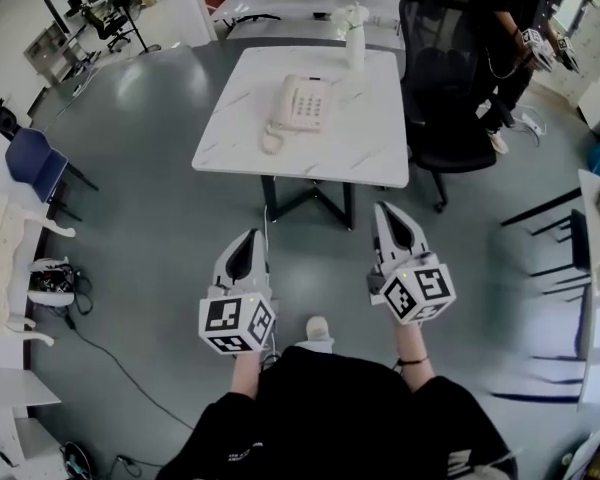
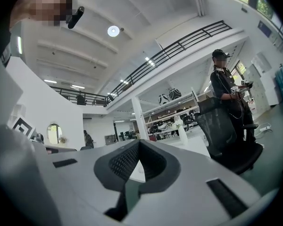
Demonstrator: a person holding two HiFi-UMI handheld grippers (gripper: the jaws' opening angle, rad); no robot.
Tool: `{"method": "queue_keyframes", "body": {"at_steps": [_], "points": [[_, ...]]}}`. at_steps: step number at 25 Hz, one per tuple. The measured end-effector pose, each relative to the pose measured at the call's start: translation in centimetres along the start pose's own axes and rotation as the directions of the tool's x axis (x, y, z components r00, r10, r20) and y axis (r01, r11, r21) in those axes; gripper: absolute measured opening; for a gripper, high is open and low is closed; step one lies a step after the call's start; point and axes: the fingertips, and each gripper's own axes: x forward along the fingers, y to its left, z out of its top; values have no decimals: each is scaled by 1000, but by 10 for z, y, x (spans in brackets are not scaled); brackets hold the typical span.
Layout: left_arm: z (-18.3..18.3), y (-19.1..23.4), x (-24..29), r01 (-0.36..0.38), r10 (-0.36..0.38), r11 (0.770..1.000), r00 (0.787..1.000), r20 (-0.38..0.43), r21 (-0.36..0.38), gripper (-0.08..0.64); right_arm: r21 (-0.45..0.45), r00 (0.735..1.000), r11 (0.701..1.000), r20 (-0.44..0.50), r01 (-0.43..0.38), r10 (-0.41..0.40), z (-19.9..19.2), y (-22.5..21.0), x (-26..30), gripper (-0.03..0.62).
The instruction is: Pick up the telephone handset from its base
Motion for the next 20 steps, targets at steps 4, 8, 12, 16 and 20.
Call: {"method": "queue_keyframes", "body": {"at_steps": [4,8,12,16,20], "points": [[3,15,22,14,-14,1000,1000,-3,-1,0,1,1000,1000,6,20,-20,-1,-5,23,-9],[4,28,36,20,-20,1000,1000,-11,-3,0,-4,1000,1000,3,24,-24,-4,-4,42,-9],[5,37,46,22,-22,1000,1000,-16,-9,0,-20,1000,1000,-7,13,-13,-5,0,57,-9],[4,44,59,23,-23,1000,1000,-9,-11,0,-25,1000,1000,-11,5,-5,-10,-1,72,-9],[1,53,73,9,-9,1000,1000,-18,-26,0,-25,1000,1000,-30,-7,6,-17,-5,87,-9]]}}
